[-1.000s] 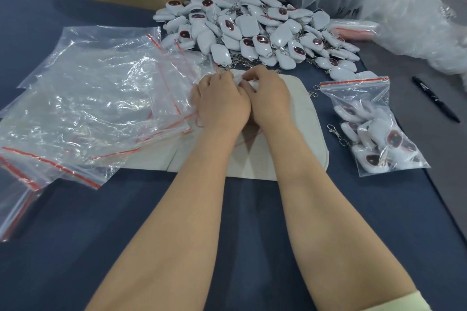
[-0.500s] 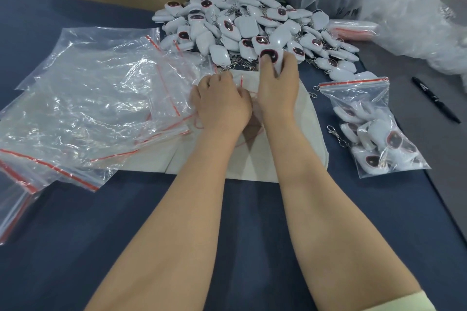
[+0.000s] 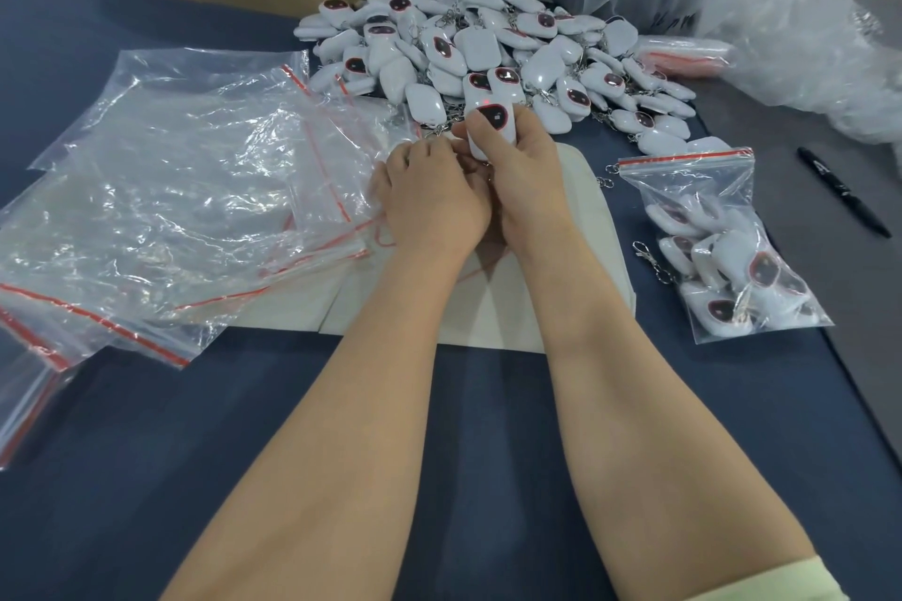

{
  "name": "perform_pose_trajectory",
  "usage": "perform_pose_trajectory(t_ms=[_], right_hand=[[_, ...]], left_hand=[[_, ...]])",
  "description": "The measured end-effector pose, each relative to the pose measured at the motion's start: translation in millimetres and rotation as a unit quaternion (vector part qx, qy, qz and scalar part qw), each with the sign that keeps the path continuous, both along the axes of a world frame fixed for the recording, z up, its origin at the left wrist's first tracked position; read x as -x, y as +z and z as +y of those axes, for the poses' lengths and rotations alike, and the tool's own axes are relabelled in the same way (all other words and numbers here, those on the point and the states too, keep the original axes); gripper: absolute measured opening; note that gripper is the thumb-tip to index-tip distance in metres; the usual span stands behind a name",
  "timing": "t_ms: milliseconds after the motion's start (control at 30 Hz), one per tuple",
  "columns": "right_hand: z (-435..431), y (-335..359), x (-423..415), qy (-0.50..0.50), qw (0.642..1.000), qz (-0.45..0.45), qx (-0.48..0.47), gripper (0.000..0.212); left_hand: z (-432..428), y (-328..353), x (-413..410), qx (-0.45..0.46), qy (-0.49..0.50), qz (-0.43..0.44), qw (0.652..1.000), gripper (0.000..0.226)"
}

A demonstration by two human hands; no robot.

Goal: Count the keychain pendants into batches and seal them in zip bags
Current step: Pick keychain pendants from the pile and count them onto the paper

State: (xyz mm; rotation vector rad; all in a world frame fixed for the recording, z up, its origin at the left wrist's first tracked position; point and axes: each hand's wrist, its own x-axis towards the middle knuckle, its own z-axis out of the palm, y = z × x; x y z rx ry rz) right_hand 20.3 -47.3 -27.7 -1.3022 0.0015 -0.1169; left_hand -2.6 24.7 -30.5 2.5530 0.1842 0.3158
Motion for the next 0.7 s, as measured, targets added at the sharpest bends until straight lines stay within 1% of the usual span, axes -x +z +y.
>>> perform_pose_trajectory(t_ms=[100,200,300,367,467,567,667,700], right_hand=[[0.0,-1.2,-1.1,-0.001,1.000,-0.007,-0.005,0.013],[0.5,-2.0,-4.4,-0.018,1.000,0.007,-0.017,0.012],[-1.0,-2.4,-7.9,-0.029,0.997,0.034,-0.064,0.023],[-2.0,-3.7,-8.2,-0.030,0.998,0.032,-0.055,0.025],[-1.3,-5.1,-7.4,-0.022,0.999,0.023,-0.029,0.023],[-1.6,-2.6,-7.8,-0.025,0.998,0.026,-0.047,0.022],[-2.7,-1.7,-7.8,-0.017,0.997,0.032,-0.062,0.015],[-2.9,-2.2,-7.4,-0.010,0.998,0.030,-0.061,0.016]], left_hand=[[-0.4,-0.5,-0.1,0.000,0.000,-0.001,1.000,0.036],[-0.6,-2.1,-1.6,0.004,0.004,-0.003,1.000,0.037],[-1.1,-3.6,-2.6,0.004,0.005,-0.007,1.000,0.037],[-1.5,-4.2,-2.6,0.000,0.004,-0.010,1.000,0.037],[-1.1,-4.2,-2.7,0.004,0.004,-0.013,1.000,0.035],[-1.0,-3.6,-2.6,0.006,0.002,-0.011,1.000,0.035],[-1.2,-2.5,-1.4,0.007,0.001,-0.006,1.000,0.035],[-1.1,-2.1,-1.3,0.008,0.001,-0.005,1.000,0.036]])
